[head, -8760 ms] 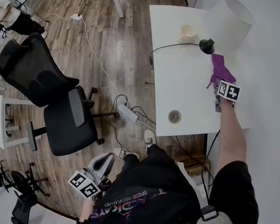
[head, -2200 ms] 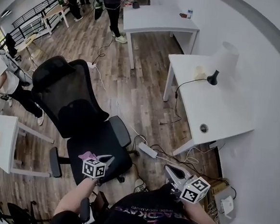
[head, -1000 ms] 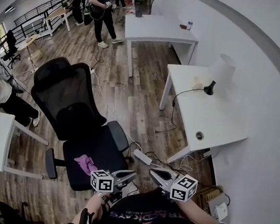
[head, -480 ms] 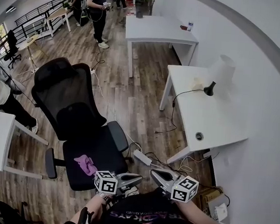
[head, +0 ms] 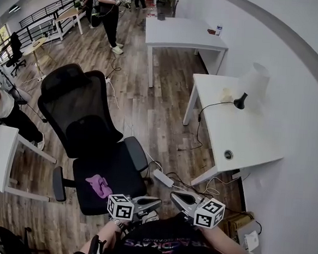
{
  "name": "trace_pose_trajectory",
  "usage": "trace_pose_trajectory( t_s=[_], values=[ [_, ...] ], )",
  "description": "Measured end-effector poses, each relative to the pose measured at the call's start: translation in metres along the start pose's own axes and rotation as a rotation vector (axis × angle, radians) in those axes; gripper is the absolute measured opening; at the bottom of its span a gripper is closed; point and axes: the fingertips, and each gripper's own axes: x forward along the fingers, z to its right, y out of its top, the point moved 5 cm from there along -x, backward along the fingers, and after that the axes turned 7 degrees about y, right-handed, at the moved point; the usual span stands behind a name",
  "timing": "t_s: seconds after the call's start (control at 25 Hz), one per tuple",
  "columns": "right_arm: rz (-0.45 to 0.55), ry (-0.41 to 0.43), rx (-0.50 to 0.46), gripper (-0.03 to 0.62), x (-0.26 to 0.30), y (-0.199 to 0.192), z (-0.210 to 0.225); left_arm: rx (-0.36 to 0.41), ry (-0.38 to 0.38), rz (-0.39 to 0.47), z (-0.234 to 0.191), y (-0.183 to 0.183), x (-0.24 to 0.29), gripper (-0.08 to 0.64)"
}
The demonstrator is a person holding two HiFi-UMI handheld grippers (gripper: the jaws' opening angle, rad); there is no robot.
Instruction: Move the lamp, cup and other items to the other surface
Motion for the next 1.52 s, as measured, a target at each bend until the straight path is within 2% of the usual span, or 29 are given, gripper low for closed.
trace_pose_trajectory(
  t_s=[0.52,1.16,1.52],
  values=[
    [-0.004,-0.002,0.002,0.000,0.003,-0.003,-0.002,0.022,0.027,0.019,-0.004,0.001,-0.007,0.002],
    [0.005,0.001,0.013,0.000,0.004,-0.006,-0.003,0.034,0.005,0.028,0.004,0.001,-0.006,0.003],
    [0.036,-0.022,0.021,0.000,-0.007,-0.002,-0.004,0.009,-0.003,0.030,0.006,0.005,-0.003,0.003]
  ],
)
